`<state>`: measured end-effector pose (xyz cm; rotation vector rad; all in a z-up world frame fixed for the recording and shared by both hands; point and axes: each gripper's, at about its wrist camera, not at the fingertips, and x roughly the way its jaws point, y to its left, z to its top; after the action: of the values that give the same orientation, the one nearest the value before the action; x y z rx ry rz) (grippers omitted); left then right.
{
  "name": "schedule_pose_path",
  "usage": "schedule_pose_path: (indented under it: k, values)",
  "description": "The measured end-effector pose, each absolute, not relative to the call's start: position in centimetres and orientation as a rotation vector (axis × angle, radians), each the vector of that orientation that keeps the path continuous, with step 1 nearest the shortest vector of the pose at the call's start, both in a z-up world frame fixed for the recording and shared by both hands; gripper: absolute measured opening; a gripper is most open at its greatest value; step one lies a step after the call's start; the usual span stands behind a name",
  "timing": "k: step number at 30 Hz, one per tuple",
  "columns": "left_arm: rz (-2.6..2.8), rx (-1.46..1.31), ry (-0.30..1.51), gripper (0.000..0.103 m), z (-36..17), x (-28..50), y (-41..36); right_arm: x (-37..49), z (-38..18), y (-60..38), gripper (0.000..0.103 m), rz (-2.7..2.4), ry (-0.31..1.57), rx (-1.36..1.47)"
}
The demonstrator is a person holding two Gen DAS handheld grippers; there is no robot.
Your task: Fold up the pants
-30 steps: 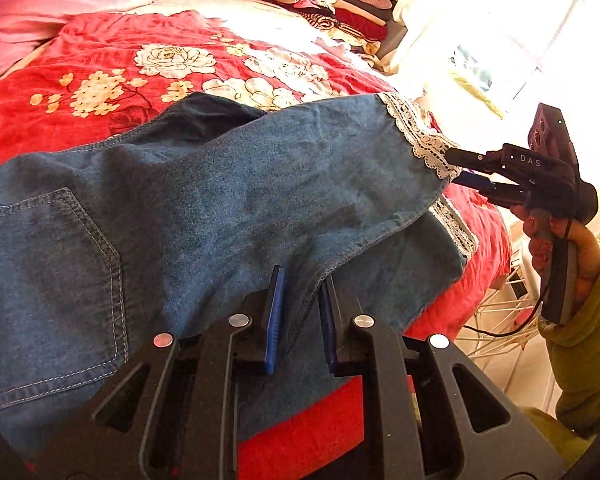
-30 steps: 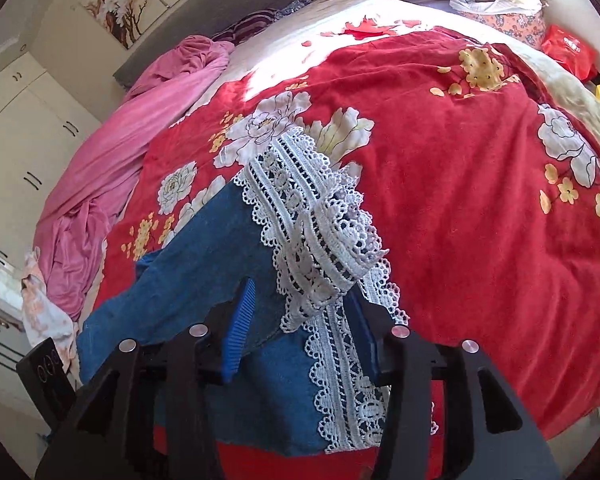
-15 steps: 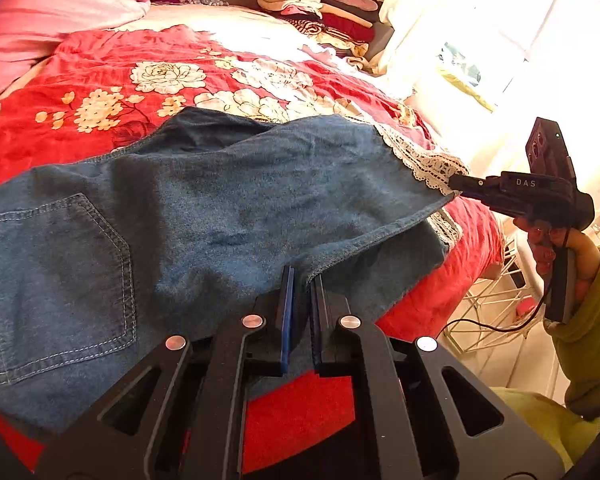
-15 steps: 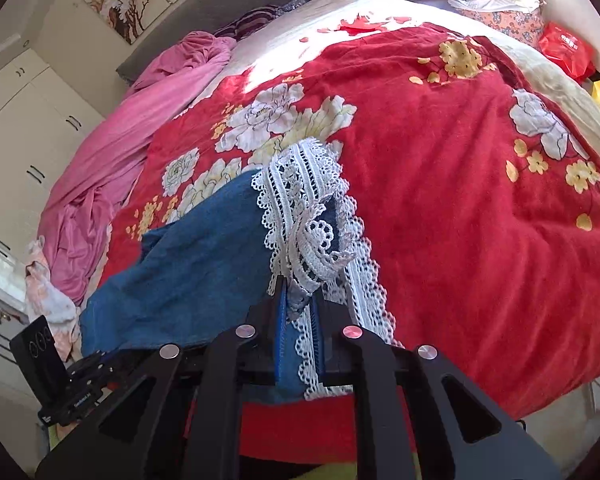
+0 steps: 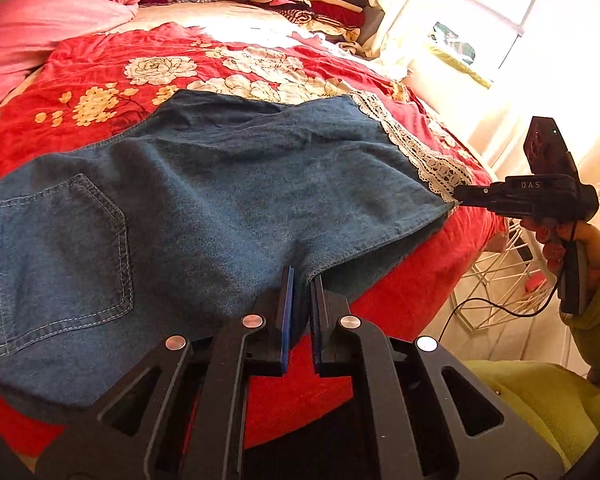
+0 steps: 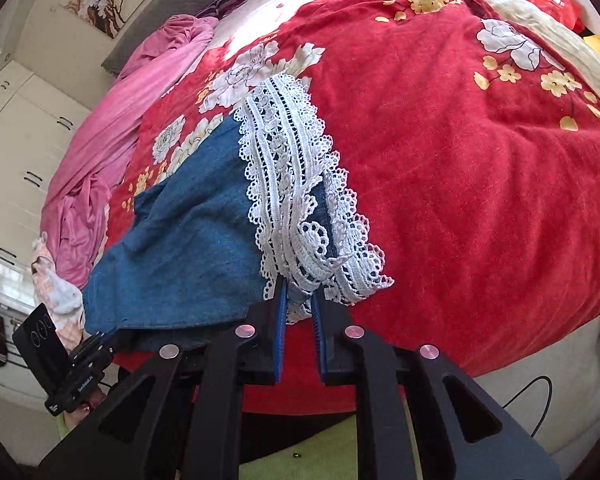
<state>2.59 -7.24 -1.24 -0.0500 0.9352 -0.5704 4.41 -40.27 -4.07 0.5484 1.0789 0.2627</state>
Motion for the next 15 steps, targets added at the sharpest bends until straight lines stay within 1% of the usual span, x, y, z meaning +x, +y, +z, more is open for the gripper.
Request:
schedule_pose_path:
  k: [1,2,4,9,11,12,15]
  values:
    - [-0.570,-0.041,0.939,0.002,-1.3,2.6,-7.4,4.4,-4.1,-40.2,0.014,0.265,1.077,0.549]
    - [-0.571,-0.035,0.941,0.002,-1.4,2.6,-7.5,4.4,-4.1,-40.4,0.017,0.266,1.077,0.551]
    - [-0.575,-0.016,0.941,0.002,-1.5,2.7,-7.7,4.5,-4.0,-40.7,0.037,0.248,1.071,0.563]
    - [-0.580,0.006,0.953,0.003,-2.2,2.9,-8.1,5.0,-4.1,-41.4,0.039,0.226,1.045,0.587]
    - [-0.581,0.018,0.960,0.003,-2.6,2.9,-8.4,5.2,-4.3,-41.3,0.030,0.220,1.037,0.577]
    - [-0.582,0.017,0.958,0.003,-2.6,2.8,-8.4,5.3,-4.4,-41.3,0.017,0.209,1.036,0.567]
    - [-0.585,0.009,0.943,0.002,-2.1,2.4,-7.9,4.9,-4.4,-41.5,0.016,0.214,1.035,0.559]
